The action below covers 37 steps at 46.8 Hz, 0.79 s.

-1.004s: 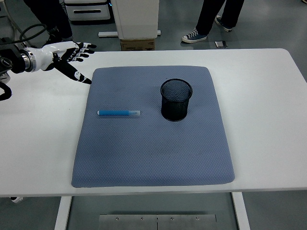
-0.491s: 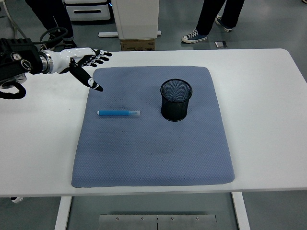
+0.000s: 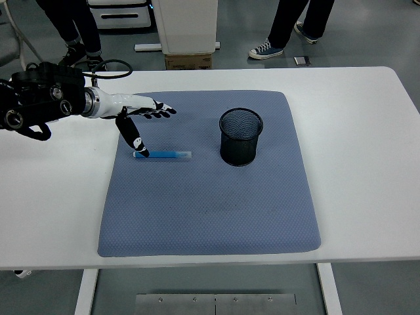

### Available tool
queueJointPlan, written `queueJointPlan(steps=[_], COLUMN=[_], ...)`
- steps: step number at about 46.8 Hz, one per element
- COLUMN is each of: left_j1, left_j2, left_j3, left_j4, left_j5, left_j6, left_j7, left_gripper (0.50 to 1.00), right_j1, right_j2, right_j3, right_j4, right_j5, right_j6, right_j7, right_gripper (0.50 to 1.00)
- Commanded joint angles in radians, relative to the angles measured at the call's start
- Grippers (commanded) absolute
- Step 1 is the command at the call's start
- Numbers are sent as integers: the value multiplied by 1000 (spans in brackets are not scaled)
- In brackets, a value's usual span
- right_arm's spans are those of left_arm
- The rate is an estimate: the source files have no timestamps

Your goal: Left hand places marker in pen holder

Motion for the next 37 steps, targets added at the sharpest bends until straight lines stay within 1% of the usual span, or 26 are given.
queueJointPlan(steps=[1,5,9,13,20,27,34,37], left_j1=[-6,-6,-6,-5,-8,-29,-52,-52], left_j2=[-1,-8,-11,-17,-40,-57,-83,-96], left_j3=[0,0,0,0,0,2,0,0], left_j4=[-1,-1,-1,-1,-1,1,1,1], left_j5=[85,180,236,249,251,252,251,251], left_j6=[-2,-4,-8,-21,-25,-77,-119,-128], left_j7=[4,4,4,4,10,14,57,66], left_gripper=[1000,1000,1000,1000,1000,1000,1000,1000], right_j1=[0,0,0,0,0,0,0,0], right_j2=[0,0,0,0,0,0,0,0], right_j3=[0,0,0,0,0,0,0,0], right_j4=[0,0,0,0,0,0,0,0], right_j5=[0,0,0,0,0,0,0,0], right_j6=[1,-1,1,-1,1,1,1,-1], right_j7=[0,0,0,0,0,0,0,0], right_gripper=[1000,1000,1000,1000,1000,1000,1000,1000])
